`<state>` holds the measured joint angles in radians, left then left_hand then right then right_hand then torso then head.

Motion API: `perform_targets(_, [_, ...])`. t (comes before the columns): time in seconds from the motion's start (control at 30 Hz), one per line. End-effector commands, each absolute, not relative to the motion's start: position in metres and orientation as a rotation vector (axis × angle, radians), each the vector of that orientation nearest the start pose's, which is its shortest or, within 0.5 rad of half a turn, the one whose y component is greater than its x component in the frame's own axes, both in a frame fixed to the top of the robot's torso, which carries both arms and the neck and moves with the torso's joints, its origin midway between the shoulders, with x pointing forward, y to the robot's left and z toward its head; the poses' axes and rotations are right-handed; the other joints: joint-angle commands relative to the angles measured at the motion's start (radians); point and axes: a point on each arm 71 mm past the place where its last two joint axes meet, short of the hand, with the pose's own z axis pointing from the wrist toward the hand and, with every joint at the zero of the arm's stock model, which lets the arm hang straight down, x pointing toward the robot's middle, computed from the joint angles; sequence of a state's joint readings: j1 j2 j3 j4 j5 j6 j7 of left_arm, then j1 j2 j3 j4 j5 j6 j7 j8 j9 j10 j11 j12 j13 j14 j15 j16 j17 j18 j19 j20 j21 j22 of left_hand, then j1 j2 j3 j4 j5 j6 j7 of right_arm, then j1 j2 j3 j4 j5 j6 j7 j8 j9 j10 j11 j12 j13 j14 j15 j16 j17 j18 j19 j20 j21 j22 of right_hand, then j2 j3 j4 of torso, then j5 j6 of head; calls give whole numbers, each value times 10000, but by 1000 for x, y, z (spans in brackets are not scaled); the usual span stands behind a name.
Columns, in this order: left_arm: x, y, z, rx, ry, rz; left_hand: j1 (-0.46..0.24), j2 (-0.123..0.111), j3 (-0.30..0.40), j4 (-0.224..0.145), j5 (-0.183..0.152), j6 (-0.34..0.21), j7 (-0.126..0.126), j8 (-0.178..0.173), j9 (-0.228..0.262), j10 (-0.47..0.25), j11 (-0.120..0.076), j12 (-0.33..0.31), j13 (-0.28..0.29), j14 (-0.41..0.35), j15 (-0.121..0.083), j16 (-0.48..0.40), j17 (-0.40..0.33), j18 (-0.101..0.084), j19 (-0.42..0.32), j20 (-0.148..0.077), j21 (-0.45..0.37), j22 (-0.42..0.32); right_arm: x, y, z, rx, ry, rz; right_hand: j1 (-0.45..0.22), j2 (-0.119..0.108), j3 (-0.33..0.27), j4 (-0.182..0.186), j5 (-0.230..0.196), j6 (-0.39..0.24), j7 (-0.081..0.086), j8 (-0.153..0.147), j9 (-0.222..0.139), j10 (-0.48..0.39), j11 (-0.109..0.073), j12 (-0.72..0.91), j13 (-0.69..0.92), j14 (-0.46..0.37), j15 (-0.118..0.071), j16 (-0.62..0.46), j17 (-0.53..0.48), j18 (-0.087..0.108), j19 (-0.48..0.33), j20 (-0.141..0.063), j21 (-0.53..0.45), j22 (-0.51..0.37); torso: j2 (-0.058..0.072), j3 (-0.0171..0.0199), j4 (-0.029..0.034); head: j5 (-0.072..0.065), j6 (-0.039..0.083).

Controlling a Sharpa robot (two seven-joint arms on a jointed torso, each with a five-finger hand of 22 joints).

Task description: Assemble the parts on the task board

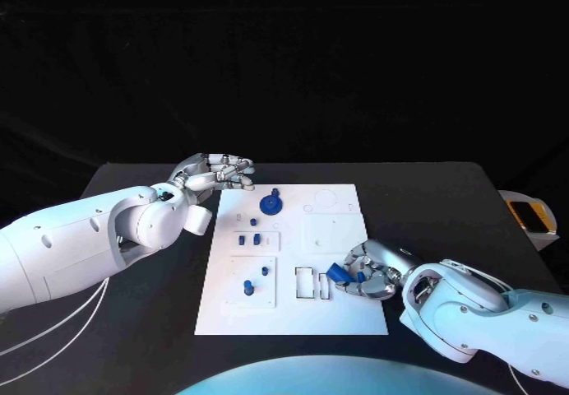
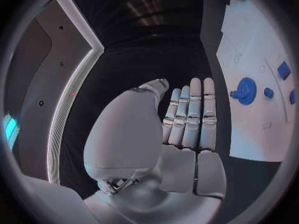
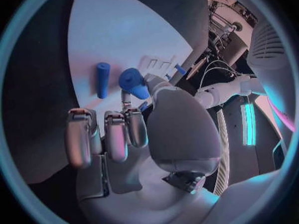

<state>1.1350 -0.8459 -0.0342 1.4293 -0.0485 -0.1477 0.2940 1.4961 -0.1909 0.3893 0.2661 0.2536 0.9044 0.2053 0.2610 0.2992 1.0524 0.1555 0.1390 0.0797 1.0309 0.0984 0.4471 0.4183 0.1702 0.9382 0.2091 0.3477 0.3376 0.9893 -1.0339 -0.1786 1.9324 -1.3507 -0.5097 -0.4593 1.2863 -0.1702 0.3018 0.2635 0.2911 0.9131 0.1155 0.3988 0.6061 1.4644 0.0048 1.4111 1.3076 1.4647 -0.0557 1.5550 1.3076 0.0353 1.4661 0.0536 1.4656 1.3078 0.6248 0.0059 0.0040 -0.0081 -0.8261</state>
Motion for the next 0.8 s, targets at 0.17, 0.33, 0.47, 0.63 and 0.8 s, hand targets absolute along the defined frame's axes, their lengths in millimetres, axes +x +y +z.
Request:
perform_targets(0.17, [490,227,-219,-11564,15866,-15489,-24,66,-57,39,30,-74,54,-59,-15,-70,8,49,2,-85,19,75,29,84,-57,9,-46,-7,341,-191,-260,3358,19043,6955,406,320,428,-55,-293,476,-404,94,199,99,-56,34,1216,984,-79,43,2243,-120,664,-92,-83,2323,15,-3,-8,-9,27])
perform_targets(0.33, [490,226,-219,-11561,15883,-15506,-38,70,-60,50,29,-76,55,-60,-16,-73,10,52,2,-88,23,76,32,83,-59,11,-49,-8,341,-182,-262,3274,19667,7152,218,238,561,2,-387,482,-387,79,212,87,-42,1,1201,981,-69,38,2229,-104,634,-86,-167,2300,9,-1,-17,25,-16])
perform_targets(0.47, [490,225,-219,-11556,15895,-15523,-57,73,-65,64,28,-79,58,-62,-17,-77,12,55,3,-92,26,77,36,82,-62,14,-53,-9,341,-173,-265,3006,20078,7285,129,230,654,31,-380,487,-389,71,222,88,-40,-5,1204,979,-65,35,2220,-95,619,-81,-212,2288,11,5,-13,47,-30])
perform_targets(0.63, [490,225,-219,-11546,15907,-15554,-57,73,-65,64,28,-79,58,-62,-17,-77,12,55,3,-92,26,77,36,82,-62,14,-53,-9,340,-164,-270,2621,20825,7324,-233,171,745,166,-732,510,-367,63,257,87,-19,-32,1200,972,-47,24,2186,-83,597,-65,-273,2271,12,-2,-4,43,-55])
perform_targets(0.8, [490,224,-218,-11524,15890,-15593,-78,76,-71,81,29,-88,60,-67,-20,-88,15,59,4,-99,30,80,43,81,-65,18,-60,-12,341,-158,-275,2572,21307,7289,-774,196,734,248,-931,615,-378,129,348,93,-21,-59,1202,966,-46,13,2154,-65,568,-58,-360,2248,16,-13,-11,58,-61])
